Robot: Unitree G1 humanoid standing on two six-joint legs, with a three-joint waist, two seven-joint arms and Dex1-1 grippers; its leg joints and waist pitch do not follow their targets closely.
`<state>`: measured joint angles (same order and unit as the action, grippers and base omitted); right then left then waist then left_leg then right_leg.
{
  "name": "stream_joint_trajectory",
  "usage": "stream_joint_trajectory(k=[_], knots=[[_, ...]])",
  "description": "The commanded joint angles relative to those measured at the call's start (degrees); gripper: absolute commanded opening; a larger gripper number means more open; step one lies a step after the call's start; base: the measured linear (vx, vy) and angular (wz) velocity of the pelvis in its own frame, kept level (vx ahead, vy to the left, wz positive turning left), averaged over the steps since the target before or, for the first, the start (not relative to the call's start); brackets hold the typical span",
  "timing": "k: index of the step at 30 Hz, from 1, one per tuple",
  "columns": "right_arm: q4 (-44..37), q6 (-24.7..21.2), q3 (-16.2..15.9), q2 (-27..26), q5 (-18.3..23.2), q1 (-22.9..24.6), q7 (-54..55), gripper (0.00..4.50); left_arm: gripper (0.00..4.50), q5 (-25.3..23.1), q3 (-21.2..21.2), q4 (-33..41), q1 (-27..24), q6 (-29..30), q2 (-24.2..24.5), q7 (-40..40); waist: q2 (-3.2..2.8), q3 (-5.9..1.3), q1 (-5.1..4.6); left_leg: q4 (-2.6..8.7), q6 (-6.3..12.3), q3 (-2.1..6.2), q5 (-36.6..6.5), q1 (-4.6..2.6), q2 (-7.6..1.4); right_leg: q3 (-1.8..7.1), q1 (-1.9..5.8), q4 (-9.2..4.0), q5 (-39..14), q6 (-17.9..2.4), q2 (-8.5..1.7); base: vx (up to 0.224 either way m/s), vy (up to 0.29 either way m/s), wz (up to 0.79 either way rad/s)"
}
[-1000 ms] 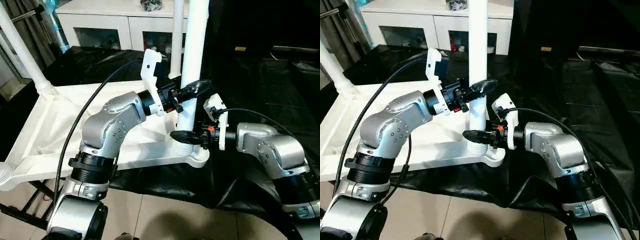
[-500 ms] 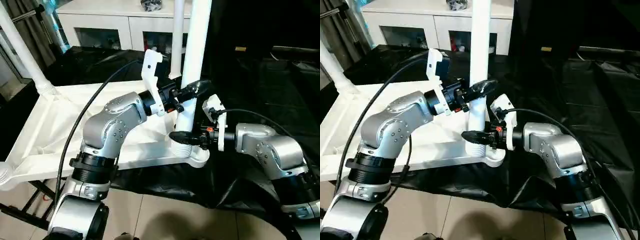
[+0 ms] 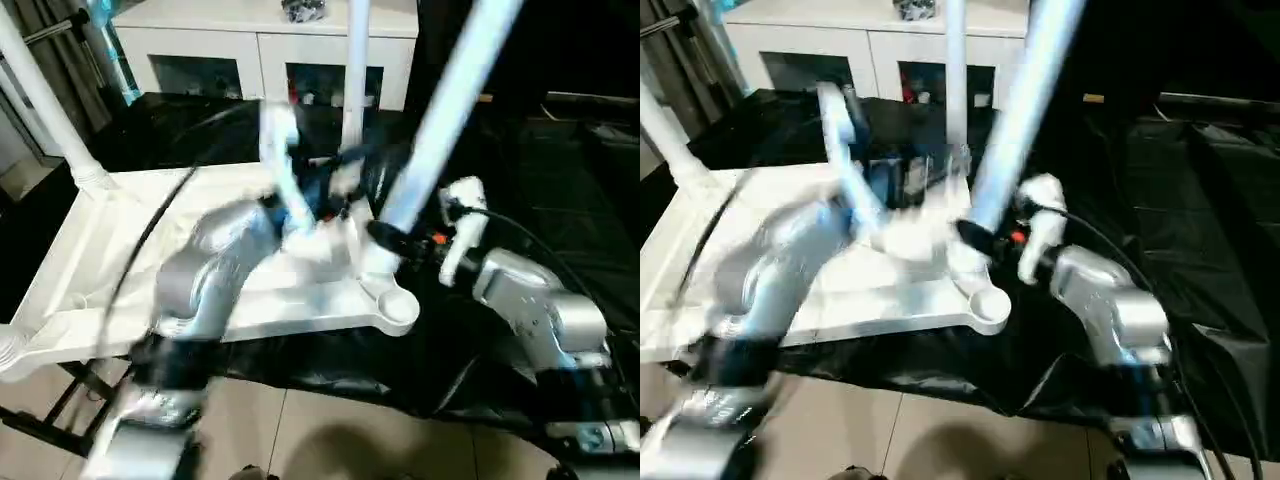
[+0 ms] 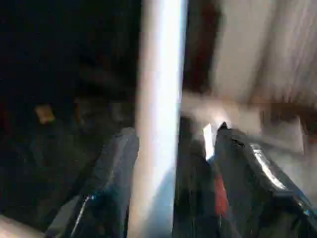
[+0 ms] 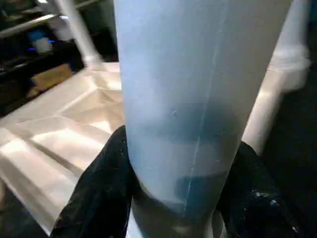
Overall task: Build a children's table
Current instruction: Insert table leg to table base
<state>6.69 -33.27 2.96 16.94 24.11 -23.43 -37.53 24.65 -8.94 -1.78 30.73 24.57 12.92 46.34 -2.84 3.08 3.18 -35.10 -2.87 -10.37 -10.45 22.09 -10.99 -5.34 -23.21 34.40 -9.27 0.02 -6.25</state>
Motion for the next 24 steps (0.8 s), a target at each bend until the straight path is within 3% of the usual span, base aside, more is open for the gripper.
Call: stream_joint_trajectory(k=[1, 7, 8, 9, 11, 13, 14, 17, 20, 24], knots=[[-3.09, 0.06, 0.60, 0.96, -0.26, 0.61, -0.03, 1.89, 2.82, -3.05, -3.80, -0.64, -0.55, -0.85, 1.65, 3.63, 0.72, -4.56, -0.12, 4.05, 1.77, 0.48, -7.83, -0.90, -1.43, 2.35, 3.10, -3.82, -14.38, -8.92, -1.56, 0.000, 0.000, 0.00], [-8.60, -2.78, -1.38, 3.35, 1.03, 4.34, -2.43, 1.89, 2.82, -9.23, -11.99, -6.16, -2.81, -3.37, 6.68, 9.44, 0.29, -4.30, -0.45, 4.34, 0.77, 0.48, -10.97, -1.05, -1.48, 2.49, 3.06, -4.03, -15.07, -9.41, -1.63, 0.000, 0.000, 0.00], [-9.35, -3.08, -1.79, 3.68, 1.13, 4.71, -2.74, 1.89, 2.65, -10.52, -13.07, -7.59, -2.79, -3.77, 7.11, 9.65, 0.44, -4.25, -0.56, 4.35, 0.72, 0.49, -11.52, -0.96, -1.44, 2.55, 3.16, -4.01, -15.54, -9.09, -1.70, 0.000, 0.000, 0.00], [-10.02, -3.40, -2.15, 3.94, 1.13, 5.01, -2.82, 1.89, 2.48, -12.21, -14.32, -9.54, -2.77, -4.72, 7.50, 9.71, 0.02, -4.17, -0.63, 4.40, 0.55, 0.53, -12.28, -1.01, -1.36, 2.52, 3.05, -4.28, -16.92, -8.59, -1.70, 0.000, 0.000, 0.00], [-10.41, -3.42, -2.53, 4.21, 0.89, 5.16, -2.85, 1.89, 2.48, -13.33, -15.03, -11.38, -2.82, -5.33, 7.61, 9.85, 0.28, -4.23, -0.90, 4.42, 0.16, 0.53, -13.01, -1.04, -1.37, 2.50, 3.08, -4.34, -17.79, -8.29, -1.74, 0.000, 0.000, 0.00], [-10.87, -3.35, -3.04, 4.49, 0.40, 5.36, -2.60, 1.89, 2.21, -14.86, -15.72, -14.39, -2.81, -6.48, 7.56, 9.80, 0.10, -4.29, -1.30, 4.48, -0.21, 0.66, -13.81, -0.99, -1.34, 2.42, 3.09, -4.52, -18.01, -8.49, -1.73, 0.000, 0.000, 0.00], [-11.08, -3.36, -3.24, 4.53, 0.20, 5.45, -2.56, 1.89, 2.21, -15.68, -15.78, -16.35, -2.70, -7.50, 7.32, 9.23, -0.35, -4.26, -1.37, 4.52, -0.33, 0.77, -14.31, -1.03, -1.40, 2.39, 3.04, -4.45, -17.85, -8.88, -1.79, 0.000, 0.000, 0.00], [-11.57, -3.59, -3.67, 4.51, -0.06, 5.55, -2.57, 1.89, 2.04, -17.19, -15.61, -19.53, -2.25, -10.06, 6.88, 7.82, 0.20, -4.29, -1.63, 4.50, -0.10, 0.72, -14.84, -0.95, -1.44, 2.39, 3.10, -4.61, -17.93, -9.27, -1.88, 0.000, 0.000, 0.00], [-11.80, -3.73, -4.29, 4.55, -0.18, 5.61, -2.71, 1.89, 1.70, -17.60, -15.19, -21.31, -1.60, -10.88, 6.83, 7.40, 0.10, -4.18, -1.52, 4.53, 0.08, 0.73, -15.30, -1.01, -1.44, 2.38, 3.03, -4.70, -19.58, -9.00, -1.90, 0.000, 0.000, 0.00], [-11.70, -3.71, -5.39, 5.07, -0.63, 5.69, -3.05, 1.89, 1.64, -18.19, -14.77, -23.56, -0.65, -12.21, 7.08, 8.20, 0.15, -4.22, -1.46, 4.53, 0.17, 0.80, -14.76, -0.99, -1.49, 2.37, 2.96, -4.65, -19.49, -8.98, -1.94, 0.000, 0.000, 0.00]])
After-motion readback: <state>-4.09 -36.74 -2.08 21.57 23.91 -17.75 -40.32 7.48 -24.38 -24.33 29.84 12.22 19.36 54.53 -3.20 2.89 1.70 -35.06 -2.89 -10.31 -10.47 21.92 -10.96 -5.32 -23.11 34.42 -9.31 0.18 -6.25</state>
